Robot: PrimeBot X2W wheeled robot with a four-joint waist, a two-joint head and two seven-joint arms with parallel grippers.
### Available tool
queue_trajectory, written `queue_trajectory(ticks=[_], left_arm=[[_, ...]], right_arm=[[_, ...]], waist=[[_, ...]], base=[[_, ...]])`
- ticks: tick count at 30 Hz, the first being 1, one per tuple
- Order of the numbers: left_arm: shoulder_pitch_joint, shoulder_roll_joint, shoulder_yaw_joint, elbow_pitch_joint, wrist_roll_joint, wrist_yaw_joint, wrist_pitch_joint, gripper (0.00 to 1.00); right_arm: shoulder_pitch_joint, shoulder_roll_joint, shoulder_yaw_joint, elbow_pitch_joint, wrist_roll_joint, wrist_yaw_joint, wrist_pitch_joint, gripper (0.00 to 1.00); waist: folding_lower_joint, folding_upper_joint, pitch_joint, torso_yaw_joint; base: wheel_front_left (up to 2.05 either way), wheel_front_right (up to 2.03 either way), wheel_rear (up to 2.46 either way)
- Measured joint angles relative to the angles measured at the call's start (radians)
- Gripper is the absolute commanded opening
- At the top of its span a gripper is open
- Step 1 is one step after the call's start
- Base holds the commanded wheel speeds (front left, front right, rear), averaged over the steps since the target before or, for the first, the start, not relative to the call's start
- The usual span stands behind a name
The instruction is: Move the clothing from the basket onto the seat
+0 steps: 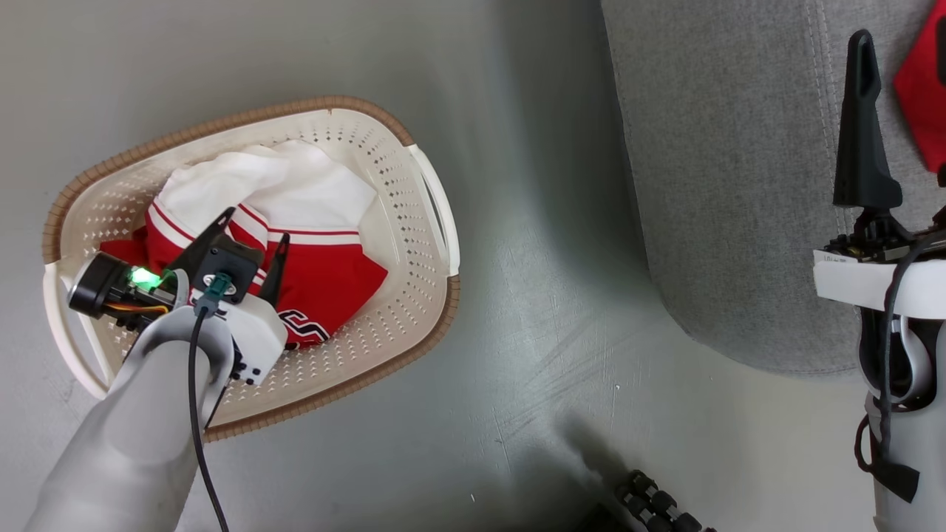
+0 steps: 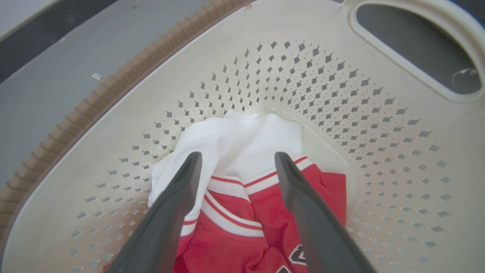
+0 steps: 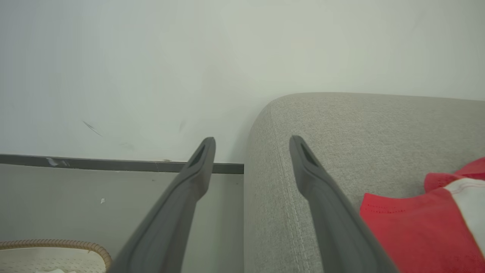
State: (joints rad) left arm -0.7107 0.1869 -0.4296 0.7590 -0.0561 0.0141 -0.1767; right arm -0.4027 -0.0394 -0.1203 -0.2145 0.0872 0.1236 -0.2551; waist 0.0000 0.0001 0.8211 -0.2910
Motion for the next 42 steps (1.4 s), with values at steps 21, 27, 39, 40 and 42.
queue_trajectory(ticks=[21,27,39,40,42], left_arm=[[-0.114,0.002,0.028,0.111,0.014,0.081,0.0,1.0],[-0.147,0.011,0.031,0.142,0.029,0.099,0.0,1.0],[-0.206,0.005,0.026,0.214,0.052,0.133,0.031,1.0],[-0.208,0.003,0.025,0.218,0.054,0.134,0.034,1.0],[-0.212,0.0,0.023,0.227,0.058,0.142,0.035,1.0]], right_arm=[[-0.034,0.0,-0.014,-0.025,0.01,0.0,0.0,1.0],[-0.036,0.0,-0.018,-0.031,0.01,0.0,0.0,1.0],[-0.048,0.0,-0.018,-0.034,0.019,0.0,0.0,1.0],[-0.053,0.0,-0.019,-0.034,0.019,0.0,0.0,1.0],[-0.057,0.0,-0.021,-0.034,0.019,0.0,0.0,1.0]], waist=[[0.0,0.0,0.099,-0.016],[0.0,0.0,0.122,-0.017],[0.0001,0.0,0.159,-0.017],[0.0,-0.0001,0.161,-0.016],[0.0001,0.0,0.162,-0.016]], base=[[0.0,0.0,0.0],[0.0,0.0,0.0],[0.0,0.0,0.0],[0.0,0.0,0.0],[0.0,0.0,0.0]])
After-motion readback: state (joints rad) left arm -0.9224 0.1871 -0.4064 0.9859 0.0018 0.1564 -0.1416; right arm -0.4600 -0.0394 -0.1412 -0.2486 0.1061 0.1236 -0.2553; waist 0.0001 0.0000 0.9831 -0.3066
